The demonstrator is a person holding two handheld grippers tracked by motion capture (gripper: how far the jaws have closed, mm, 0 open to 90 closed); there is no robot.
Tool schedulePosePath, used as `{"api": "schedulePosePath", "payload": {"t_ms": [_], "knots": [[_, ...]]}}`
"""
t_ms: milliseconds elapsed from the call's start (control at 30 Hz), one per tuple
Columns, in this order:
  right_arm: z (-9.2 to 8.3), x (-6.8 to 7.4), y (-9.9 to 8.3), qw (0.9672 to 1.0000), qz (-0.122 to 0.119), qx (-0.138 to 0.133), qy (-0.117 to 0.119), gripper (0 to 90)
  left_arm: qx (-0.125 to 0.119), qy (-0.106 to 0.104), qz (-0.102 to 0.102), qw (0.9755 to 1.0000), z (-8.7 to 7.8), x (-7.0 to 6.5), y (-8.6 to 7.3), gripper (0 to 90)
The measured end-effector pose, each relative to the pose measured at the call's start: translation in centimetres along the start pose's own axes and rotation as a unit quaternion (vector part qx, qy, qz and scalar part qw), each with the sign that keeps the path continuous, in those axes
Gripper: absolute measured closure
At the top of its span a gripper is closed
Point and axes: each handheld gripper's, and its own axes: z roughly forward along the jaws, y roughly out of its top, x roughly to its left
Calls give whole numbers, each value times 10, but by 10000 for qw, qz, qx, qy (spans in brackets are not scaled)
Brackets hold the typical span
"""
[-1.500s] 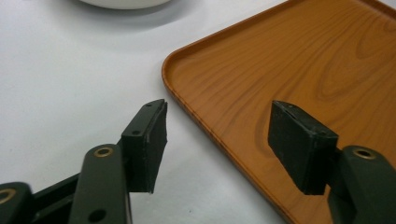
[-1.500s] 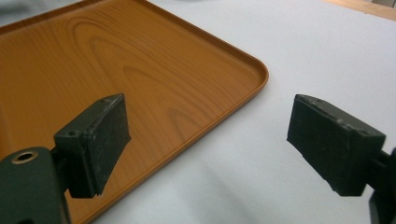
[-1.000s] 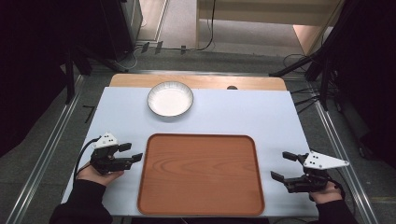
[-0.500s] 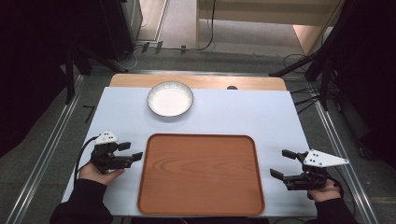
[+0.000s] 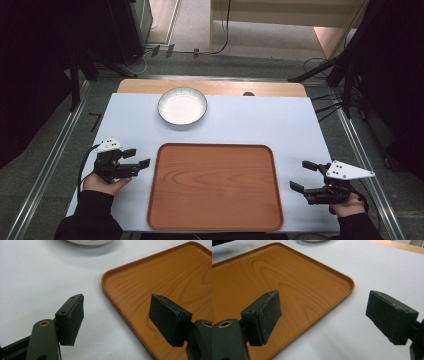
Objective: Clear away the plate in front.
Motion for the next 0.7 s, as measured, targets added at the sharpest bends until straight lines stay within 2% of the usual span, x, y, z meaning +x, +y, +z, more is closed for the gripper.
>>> {"api": "schedulePosePath", "payload": {"t_ms": [133,267,533,700], "knots": [[1,1,1,10000,6,-13,5,136,15,-1,2,10000,3,0,1,301],[1,1,0,10000,-21,5,-21,136,-69,83,43,9999,10,2,7,289],[-3,-1,-2,9999,49,-46,-92,136,-50,112,-37,9999,19,7,16,289],[-4,1,-3,10000,8,-22,-96,136,-174,255,-171,9994,26,18,24,291]]}}
